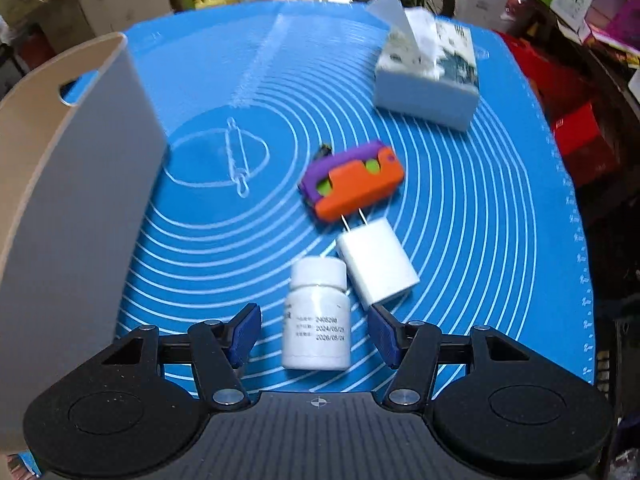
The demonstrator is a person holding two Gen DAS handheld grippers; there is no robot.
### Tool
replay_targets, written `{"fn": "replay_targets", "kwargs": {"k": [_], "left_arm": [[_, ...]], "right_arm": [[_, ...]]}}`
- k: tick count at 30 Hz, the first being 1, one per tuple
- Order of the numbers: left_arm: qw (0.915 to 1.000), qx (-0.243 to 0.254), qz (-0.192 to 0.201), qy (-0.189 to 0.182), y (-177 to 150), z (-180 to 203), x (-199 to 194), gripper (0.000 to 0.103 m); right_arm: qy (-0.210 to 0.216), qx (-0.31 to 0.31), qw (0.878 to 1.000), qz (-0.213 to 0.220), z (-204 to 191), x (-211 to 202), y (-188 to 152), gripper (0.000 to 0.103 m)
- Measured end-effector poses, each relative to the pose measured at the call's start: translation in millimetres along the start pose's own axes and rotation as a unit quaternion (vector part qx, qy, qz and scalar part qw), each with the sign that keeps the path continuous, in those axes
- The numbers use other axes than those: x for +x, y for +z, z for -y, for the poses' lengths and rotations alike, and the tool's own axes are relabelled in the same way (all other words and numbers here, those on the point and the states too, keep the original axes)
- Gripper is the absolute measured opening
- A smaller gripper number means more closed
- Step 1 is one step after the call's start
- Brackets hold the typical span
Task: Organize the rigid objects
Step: 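Move the right gripper back to the white pill bottle, then grasp the white pill bottle with the right gripper and lift it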
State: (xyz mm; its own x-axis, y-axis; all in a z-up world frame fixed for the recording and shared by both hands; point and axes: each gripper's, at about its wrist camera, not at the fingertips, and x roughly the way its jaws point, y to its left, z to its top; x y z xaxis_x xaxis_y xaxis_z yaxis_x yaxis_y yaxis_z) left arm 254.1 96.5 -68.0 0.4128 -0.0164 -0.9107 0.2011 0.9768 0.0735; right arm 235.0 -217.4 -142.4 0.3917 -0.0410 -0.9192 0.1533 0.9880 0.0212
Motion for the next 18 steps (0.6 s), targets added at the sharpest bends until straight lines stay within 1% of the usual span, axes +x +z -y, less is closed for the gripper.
{"fn": "replay_targets", "kwargs": {"k": [1, 3, 6, 8, 10, 13, 16, 18], "left_arm": [[1.0000, 0.000, 0.000, 0.000, 0.0, 0.1, 0.0, 0.007], [1.0000, 0.000, 0.000, 0.000, 0.1, -0.2, -0.1, 0.007], [1.0000, -0.002, -0.001, -0.001, 0.4, -1.0, -0.4, 0.007], [1.0000, -0.001, 0.000, -0.001, 0.7, -0.7, -0.7, 0.007], [1.0000, 0.000, 0.001, 0.000, 0.4, -0.6, -0.4, 0.007], [1.0000, -0.003, 0.000, -0.002, 0.0, -2.0, 0.1, 0.007], [1.0000, -0.003, 0.000, -0.002, 0.4, -2.4, -0.1, 0.007], [1.0000, -0.004, 0.000, -0.002, 0.0, -2.6, 0.4, 0.007]], "right_arm": [[-0.001, 0.001, 1.000, -0.003, -0.3, 2.4, -1.4, 0.065], [-0.003, 0.001, 1.000, -0.007, -1.9, 6.4, -4.3, 0.060], [-0.010, -0.002, 1.000, -0.001, -5.4, 7.7, -4.0, 0.049], [-0.014, -0.009, 1.000, 0.001, -7.6, 6.8, -4.6, 0.044], [-0.005, -0.007, 1.000, 0.002, -6.7, 5.0, -5.2, 0.044], [-0.013, -0.006, 1.000, 0.010, -6.3, 0.1, -5.8, 0.044], [-0.008, 0.001, 1.000, 0.013, -4.1, -6.3, -4.2, 0.044], [-0.006, 0.000, 1.000, 0.025, -4.2, -14.6, -1.8, 0.044]]}}
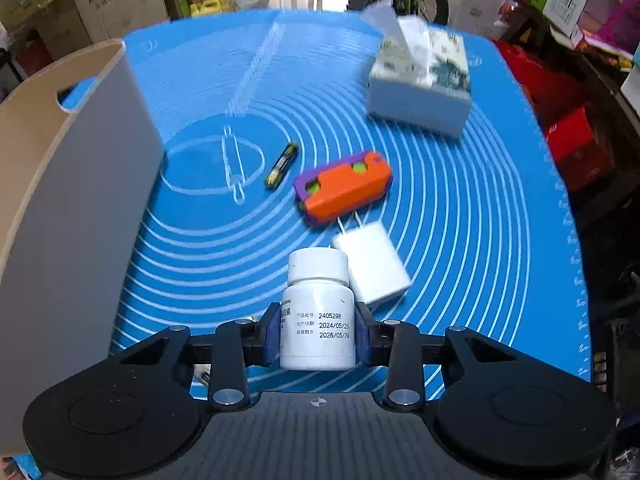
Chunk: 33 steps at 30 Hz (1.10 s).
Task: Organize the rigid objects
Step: 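Grasp the white pill bottle with the right gripper and lift it, then lower the pill bottle into the basket beside the remote and release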
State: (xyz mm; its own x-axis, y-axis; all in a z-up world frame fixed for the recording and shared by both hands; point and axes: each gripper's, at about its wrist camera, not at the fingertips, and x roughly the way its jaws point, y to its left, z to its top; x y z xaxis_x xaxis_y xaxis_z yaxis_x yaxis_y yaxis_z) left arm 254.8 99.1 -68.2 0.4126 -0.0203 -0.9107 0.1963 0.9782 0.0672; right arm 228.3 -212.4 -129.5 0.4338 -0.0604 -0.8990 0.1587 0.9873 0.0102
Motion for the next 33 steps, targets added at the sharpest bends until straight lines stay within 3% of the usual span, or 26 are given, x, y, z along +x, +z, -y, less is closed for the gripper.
{"fn": "replay_targets", "kwargs": {"k": [10, 21, 28, 33], "left_arm": [[1.0000, -0.001, 0.000, -0.002, -0.1, 0.6, -0.7, 0.007], [1.0000, 0.000, 0.000, -0.001, -0.7, 0.6, -0.4, 0.007], [1.0000, 0.001, 0.000, -0.001, -0.8, 0.4, -0.2, 0.007], [1.0000, 0.003, -0.001, -0.003, -0.4, 0.1, 0.1, 0.007]], "right_arm": [[0.028, 0.016, 0.996, 0.082, -11.1, -56.3, 27.3, 0.044], [0.106, -0.009, 0.978, 0.181, -65.6, -120.4, 46.1, 0.044], [0.146, -0.078, 0.968, 0.187, -121.7, -129.4, 42.4, 0.044], [0.155, -0.121, 0.968, 0.156, -151.5, -116.8, 32.6, 0.044]]}}
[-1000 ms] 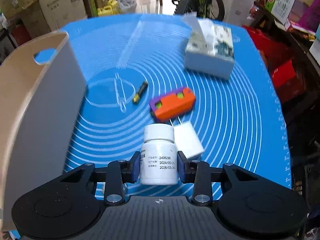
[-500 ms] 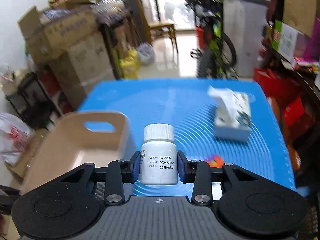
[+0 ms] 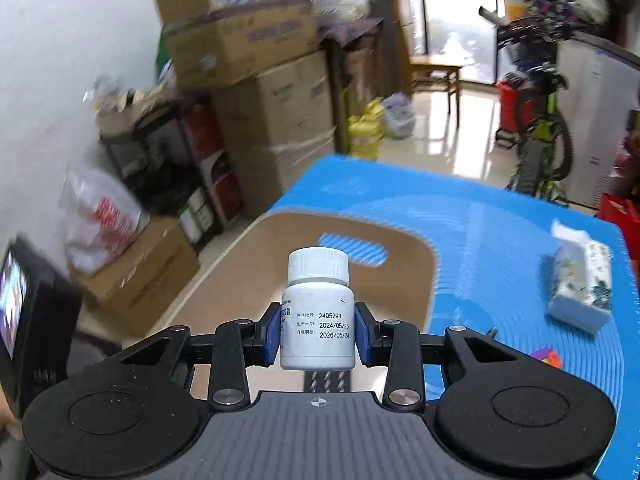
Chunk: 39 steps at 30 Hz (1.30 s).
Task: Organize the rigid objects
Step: 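Lower the pill bottle into the basket beside the remote and release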
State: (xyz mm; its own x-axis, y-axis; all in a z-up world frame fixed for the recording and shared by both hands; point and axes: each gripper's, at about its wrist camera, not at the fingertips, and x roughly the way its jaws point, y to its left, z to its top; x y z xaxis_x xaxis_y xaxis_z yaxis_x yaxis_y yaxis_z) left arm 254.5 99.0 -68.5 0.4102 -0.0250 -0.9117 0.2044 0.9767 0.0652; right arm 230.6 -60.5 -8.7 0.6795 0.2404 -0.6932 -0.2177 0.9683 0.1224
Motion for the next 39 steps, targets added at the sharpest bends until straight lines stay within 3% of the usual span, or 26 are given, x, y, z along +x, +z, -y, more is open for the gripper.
{"fn": "replay_targets", "kwargs": {"k": [14, 25, 28, 37, 39], "left_arm": [[1.0000, 0.000, 0.000, 0.002, 0.2, 0.6, -0.3, 0.007], [1.0000, 0.003, 0.002, -0.001, 0.1, 0.2, -1.6, 0.006], [1.0000, 0.005, 0.000, 0.001, -0.1, 1.1, -0.6, 0.006], [1.0000, 0.003, 0.000, 0.002, 0.0, 0.1, -1.1, 0.007], [1.0000, 0.003, 0.000, 0.001, 0.1, -0.4, -0.8, 0.007]], "right_arm": [[-0.004, -0.088, 0.987, -0.137, -44.6, 61.1, -38.7, 0.044], [-0.019, -0.092, 0.972, -0.214, -42.5, 89.3, -59.1, 0.044], [-0.024, -0.095, 0.971, -0.216, -41.3, 91.1, -61.5, 0.051], [0.006, -0.062, 0.984, -0.166, -30.0, 66.6, -45.4, 0.062], [0.008, -0.058, 0.987, -0.149, -27.6, 55.7, -39.7, 0.071]]}}
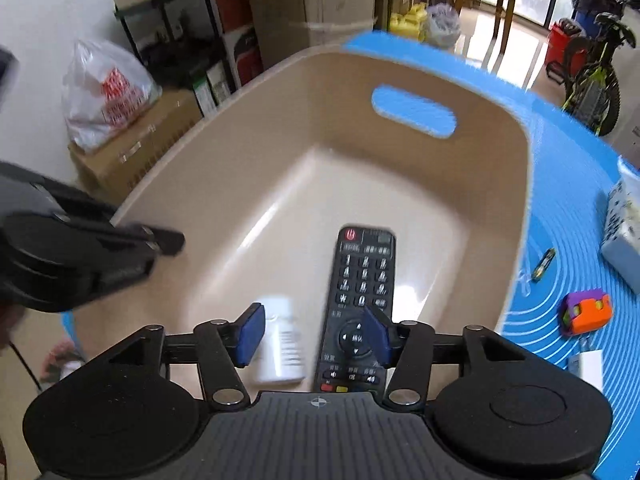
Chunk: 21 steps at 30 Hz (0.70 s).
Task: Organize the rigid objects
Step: 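Lower the pill bottle into the basket beside the remote and release, then move the right gripper to the green ointment tin inside the tape roll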
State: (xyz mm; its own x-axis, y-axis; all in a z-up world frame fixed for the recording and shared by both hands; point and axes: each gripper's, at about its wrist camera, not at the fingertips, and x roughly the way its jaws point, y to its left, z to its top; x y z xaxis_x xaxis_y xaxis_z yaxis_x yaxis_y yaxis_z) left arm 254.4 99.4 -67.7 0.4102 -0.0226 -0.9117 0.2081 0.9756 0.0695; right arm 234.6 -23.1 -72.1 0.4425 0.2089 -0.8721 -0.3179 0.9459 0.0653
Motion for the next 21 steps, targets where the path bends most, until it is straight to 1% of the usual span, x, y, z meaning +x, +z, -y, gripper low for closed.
{"fn": "replay_targets", "kwargs": {"k": [3, 6, 9, 13, 16, 19, 21], "left_arm": [[1.0000, 0.000, 0.000, 0.000, 0.3, 0.3, 0.2, 0.007], [1.0000, 0.000, 0.000, 0.001, -0.2, 0.8, 0.0, 0.007], [1.0000, -0.002, 0.000, 0.000, -0.3, 0.3, 0.2, 0.007], [1.0000, -0.003, 0.000, 0.000, -0.3, 0.2, 0.0, 0.007], [1.0000, -0.002, 0.000, 0.000, -0.5, 0.0, 0.0, 0.007], [1.0000, -0.003, 0.001, 0.000, -0.4, -0.2, 0.2, 0.007], [1.0000, -0.003, 0.001, 0.000, -0.6, -0.3, 0.2, 0.007]], "right_arm": [[-0.001, 0.001, 0.999, 0.039, 7.0, -25.7, 1.8, 0.073], [-0.005, 0.004, 0.998, 0.063, 17.7, -47.3, 3.2, 0.074], [-0.014, 0.011, 0.997, 0.079, 33.7, -65.0, 1.1, 0.075], [-0.033, 0.020, 0.994, 0.098, 59.0, -86.1, -11.9, 0.075], [-0.055, 0.025, 0.993, 0.101, 79.8, -95.3, -25.9, 0.075], [-0.080, 0.034, 0.992, 0.087, 102.7, -95.1, -42.8, 0.075], [-0.094, 0.051, 0.991, 0.074, 117.3, -90.1, -55.0, 0.075]]}}
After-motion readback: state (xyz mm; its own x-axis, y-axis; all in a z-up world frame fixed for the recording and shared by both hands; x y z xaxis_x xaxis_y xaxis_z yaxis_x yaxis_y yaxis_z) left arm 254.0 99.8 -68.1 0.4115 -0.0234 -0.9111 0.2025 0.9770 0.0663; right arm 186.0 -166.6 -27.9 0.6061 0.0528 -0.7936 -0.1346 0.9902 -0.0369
